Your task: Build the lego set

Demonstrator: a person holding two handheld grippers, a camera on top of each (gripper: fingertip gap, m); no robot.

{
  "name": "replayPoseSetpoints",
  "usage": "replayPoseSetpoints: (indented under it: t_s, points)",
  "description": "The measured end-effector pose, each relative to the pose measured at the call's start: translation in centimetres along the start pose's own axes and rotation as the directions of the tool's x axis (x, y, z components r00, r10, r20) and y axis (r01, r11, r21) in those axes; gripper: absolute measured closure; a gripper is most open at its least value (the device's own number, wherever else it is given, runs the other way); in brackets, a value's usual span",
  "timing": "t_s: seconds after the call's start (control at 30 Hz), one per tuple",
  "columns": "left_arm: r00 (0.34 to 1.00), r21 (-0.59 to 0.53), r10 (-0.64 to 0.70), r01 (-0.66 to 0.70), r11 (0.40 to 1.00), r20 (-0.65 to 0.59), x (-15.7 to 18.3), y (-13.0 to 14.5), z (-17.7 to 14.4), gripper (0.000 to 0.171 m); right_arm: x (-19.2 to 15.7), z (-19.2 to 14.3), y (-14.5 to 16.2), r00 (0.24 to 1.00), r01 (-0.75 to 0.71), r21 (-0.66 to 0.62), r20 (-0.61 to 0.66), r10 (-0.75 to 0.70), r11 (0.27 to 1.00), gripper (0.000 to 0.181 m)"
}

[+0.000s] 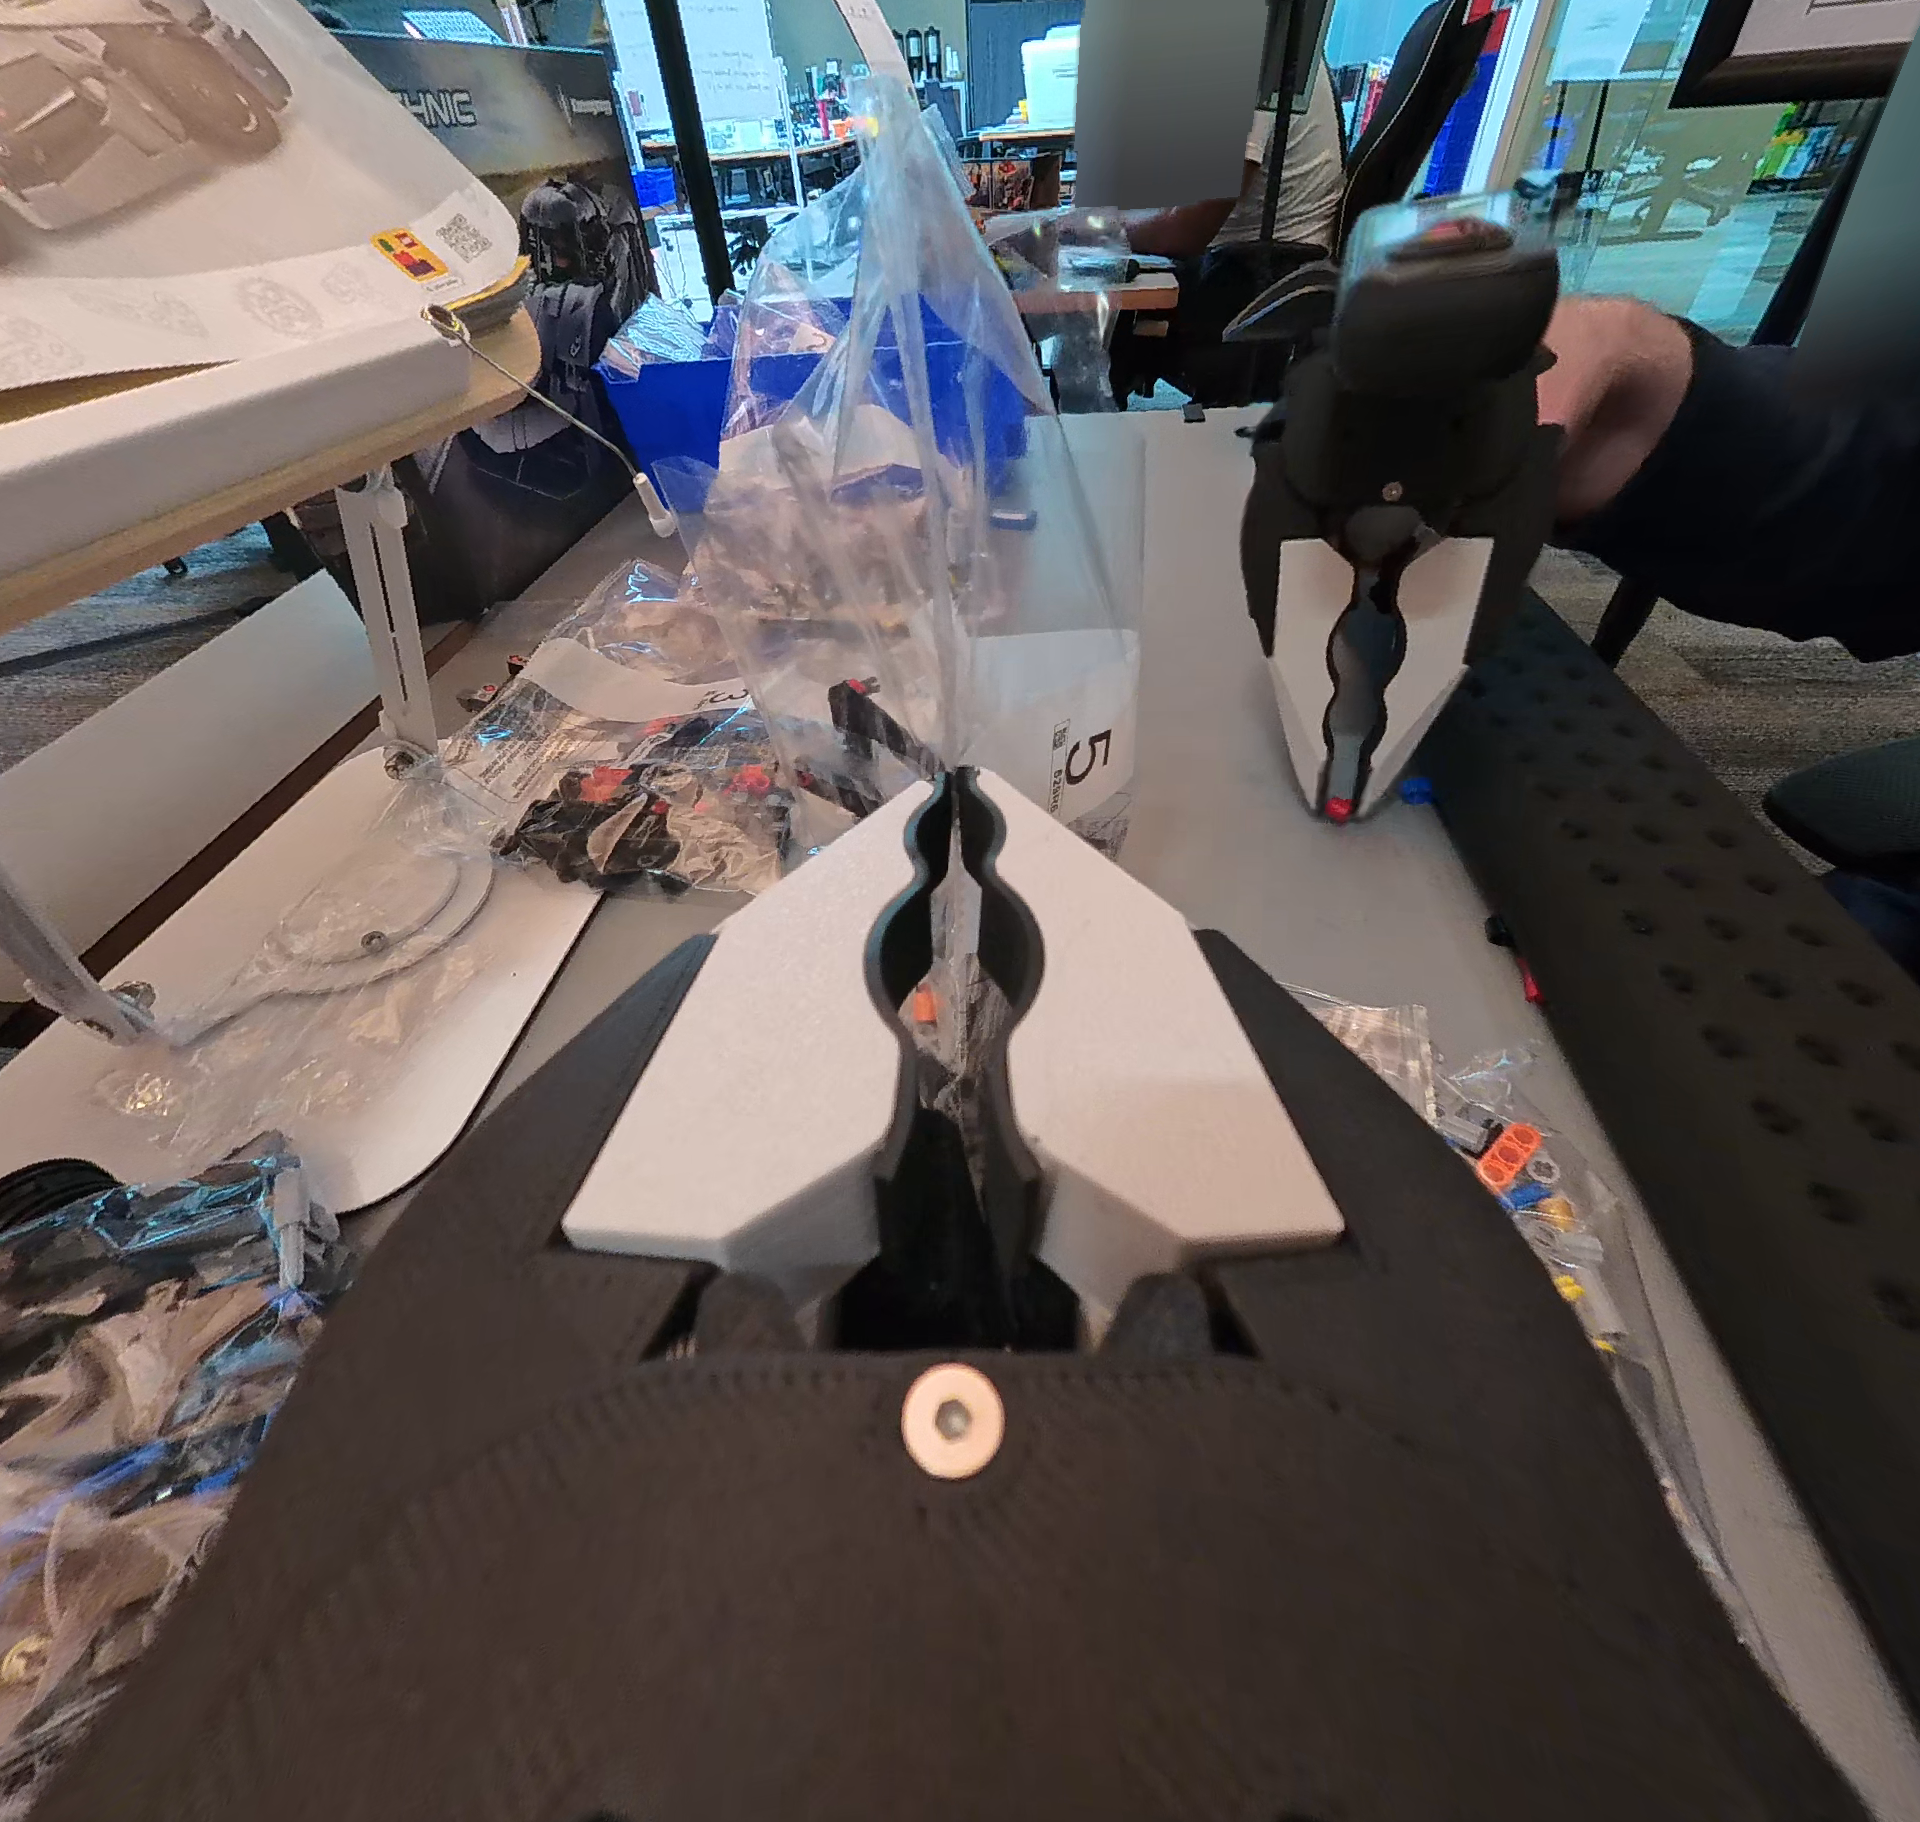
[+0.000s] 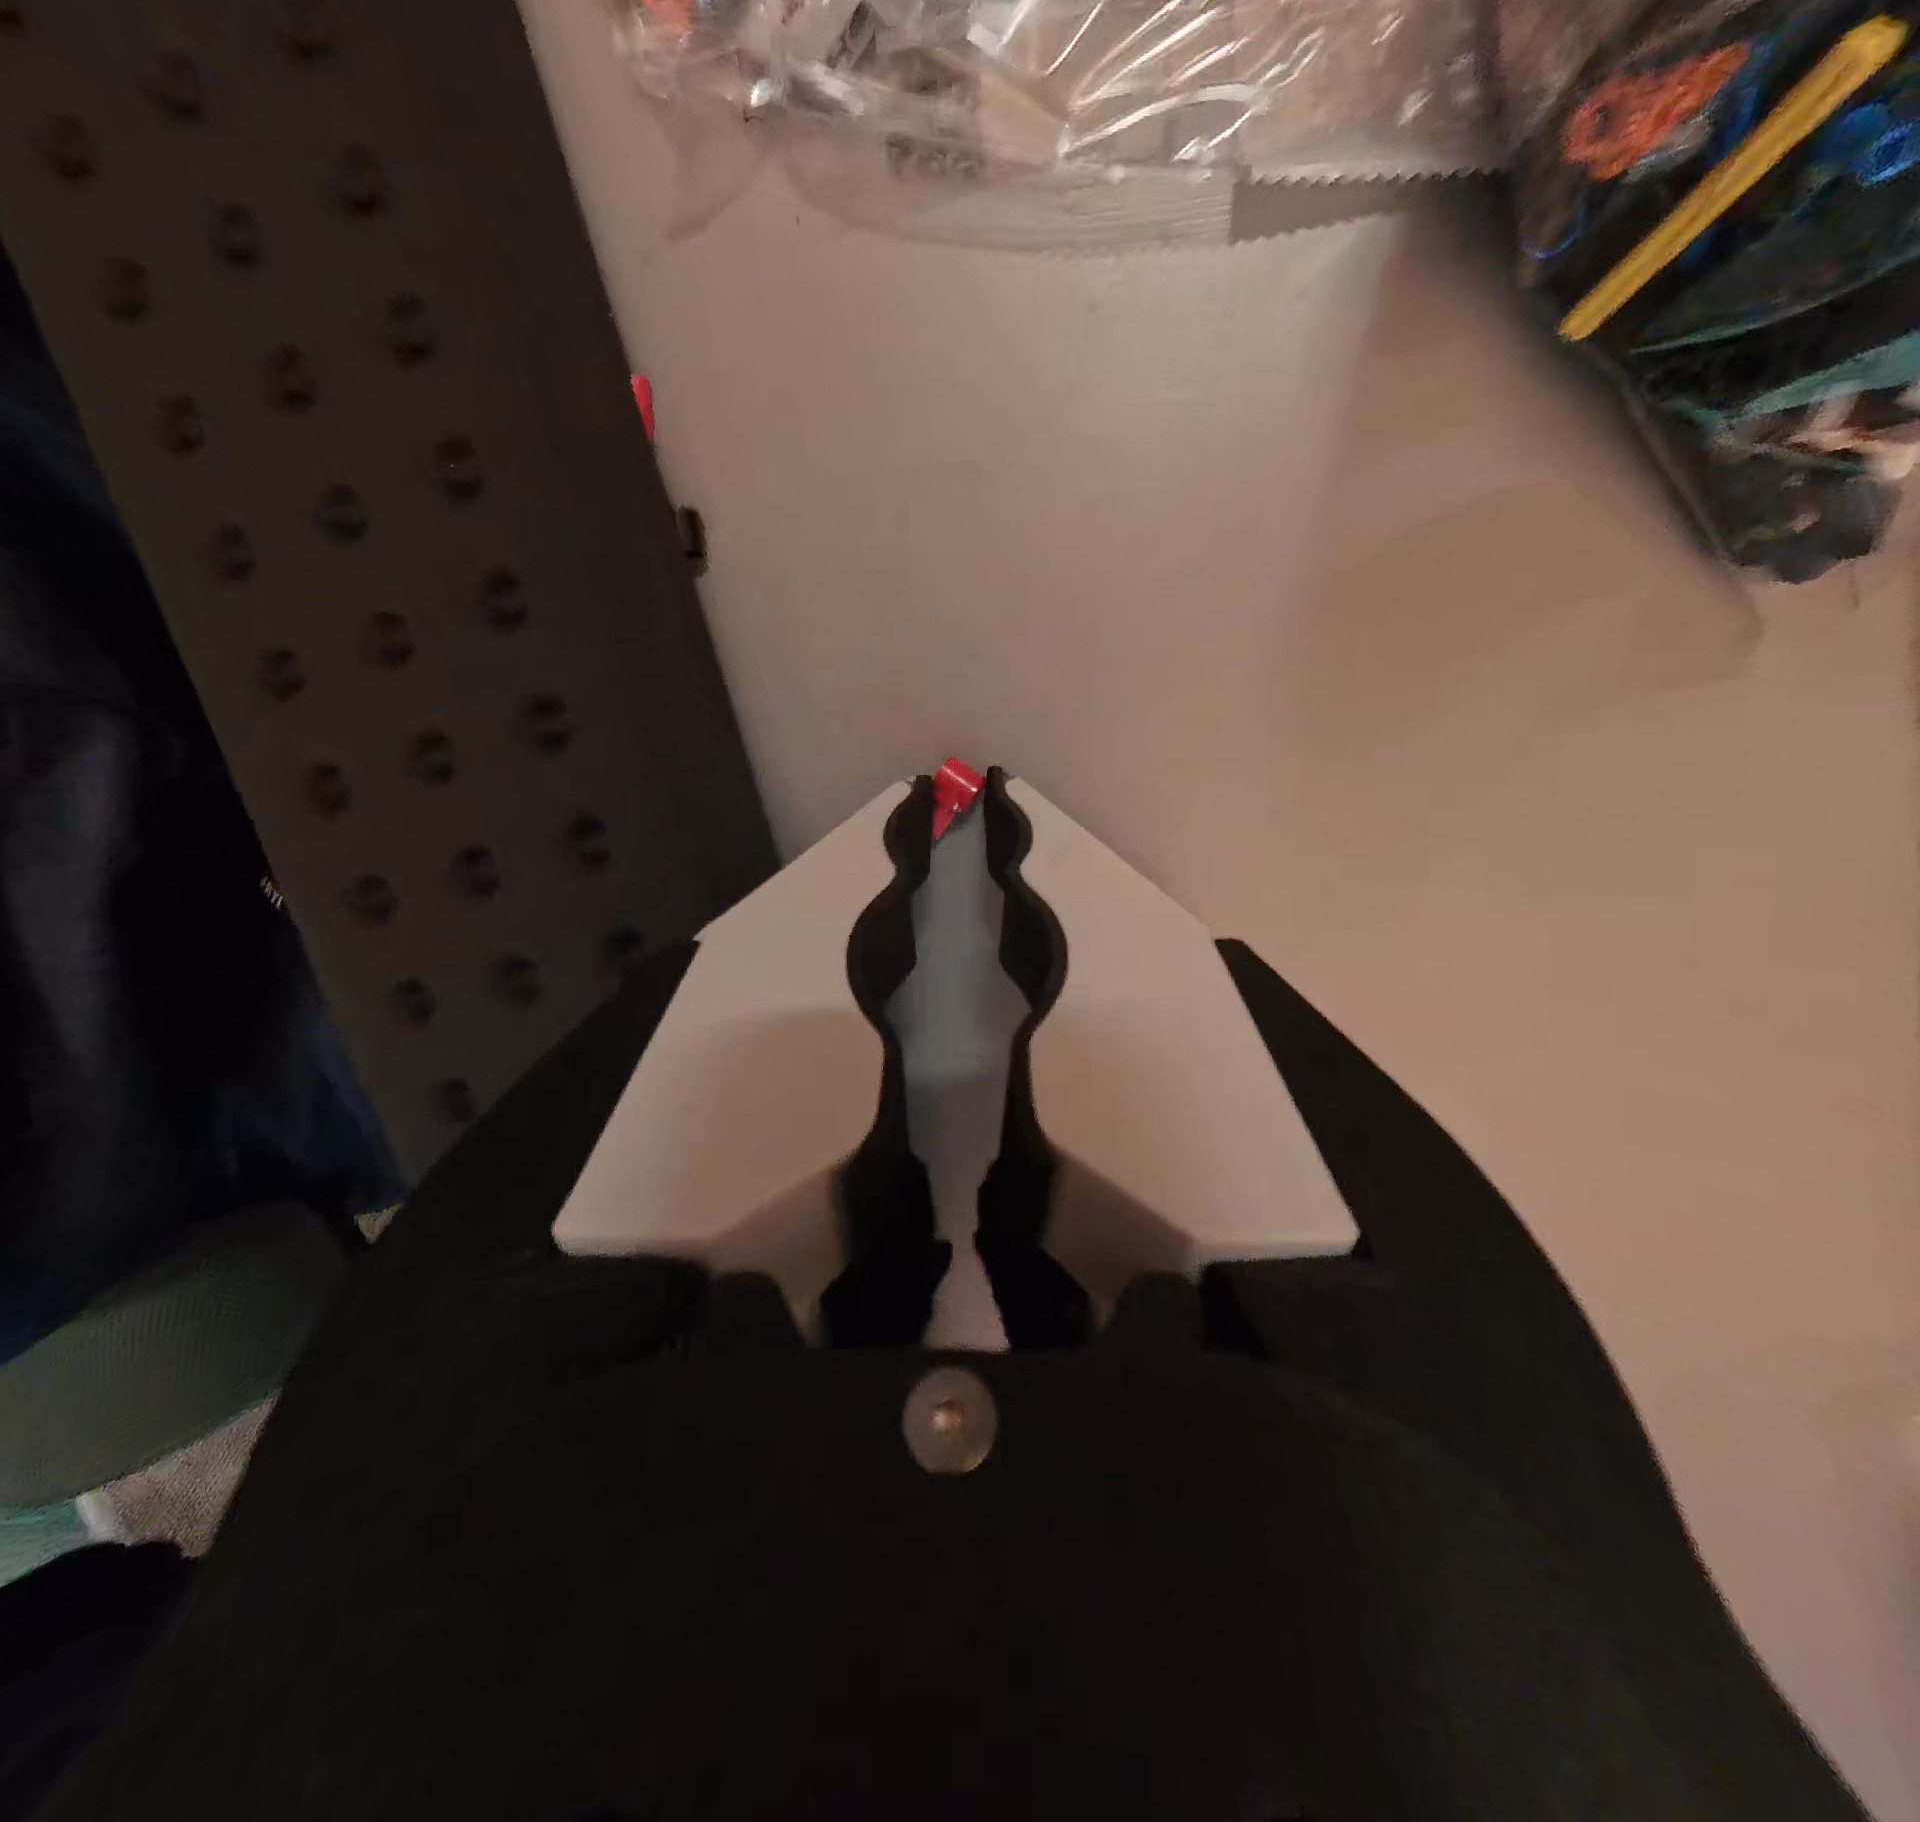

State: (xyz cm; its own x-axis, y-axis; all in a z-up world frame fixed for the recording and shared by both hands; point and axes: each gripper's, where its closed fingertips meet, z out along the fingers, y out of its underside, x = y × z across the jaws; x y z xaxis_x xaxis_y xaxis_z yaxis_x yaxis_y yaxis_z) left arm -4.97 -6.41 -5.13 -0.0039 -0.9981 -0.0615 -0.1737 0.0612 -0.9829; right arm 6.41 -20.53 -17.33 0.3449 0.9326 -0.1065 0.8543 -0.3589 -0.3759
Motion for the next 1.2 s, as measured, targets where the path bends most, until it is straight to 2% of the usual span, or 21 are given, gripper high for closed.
replayPoseSetpoints:
  t_s: [0.07,0.2,0.27,0.37,0.5,0.6,0.67,0.77,0.87,0.93,1.03,1.2]
  points:
    - [1.0,0.0,0.001,-0.001,1.0,0.0,0.0,0.0,0.0,0.171,0.8,-1.3,-1.3,1.0,-0.003,0.064,-0.013,0.004,0.998,0.173]
    - [1.0,0.001,0.002,-0.002,1.0,-0.003,0.1,0.0,0.0,0.171,4.8,-6.5,-5.9,0.988,0.009,0.248,-0.152,0.03,0.969,0.174]
    - [1.0,0.002,0.001,-0.001,1.0,-0.003,0.0,0.0,0.0,0.171,7.1,-9.9,-9.0,0.976,0.026,0.375,-0.21,0.058,0.927,0.174]
    - [1.0,0.002,0.0,0.0,1.0,-0.001,0.0,0.0,-0.1,0.171,9.2,-13.2,-12.8,0.977,0.027,0.493,-0.199,0.083,0.87,0.174]
    - [1.0,0.002,0.001,-0.001,1.0,-0.002,0.0,0.0,-0.1,0.171,10.7,-13.4,-16.0,0.985,0.022,0.527,-0.155,0.07,0.85,0.173]
    - [1.0,0.001,0.001,-0.001,1.0,-0.001,0.0,0.0,-0.2,0.171,10.6,-11.4,-16.9,0.995,0.01,0.486,-0.093,0.04,0.874,0.171]
    - [1.0,0.0,0.001,-0.001,1.0,-0.002,0.0,0.0,-0.2,0.171,10.8,-10.8,-16.9,0.995,-0.005,0.468,-0.084,0.05,0.884,0.162]
    - [1.0,-0.001,0.003,-0.003,1.0,-0.002,0.0,0.0,-0.2,0.171,11.2,-12.1,-15.8,0.988,-0.01,0.494,-0.128,0.085,0.87,0.159]
    - [1.0,0.0,0.001,-0.001,1.0,-0.002,0.0,0.0,-0.2,0.171,10.3,-13.4,-12.8,0.979,0.01,0.468,-0.185,0.087,0.883,0.159]
    - [1.0,0.0,0.002,-0.002,1.0,-0.004,0.1,0.0,-0.1,0.171,9.1,-13.2,-10.0,0.982,-0.004,0.417,-0.17,0.083,0.909,0.157]
    - [1.0,0.0,0.002,-0.002,1.0,-0.005,0.1,0.0,0.0,0.171,5.9,-10.8,-5.7,0.997,-0.021,0.293,-0.065,0.042,0.956,0.155]
    - [1.0,-0.001,0.002,-0.002,1.0,-0.002,0.1,0.0,-0.1,0.171,1.1,-4.8,-0.4,0.996,0.079,0.05,0.045,-0.082,0.996,0.155]
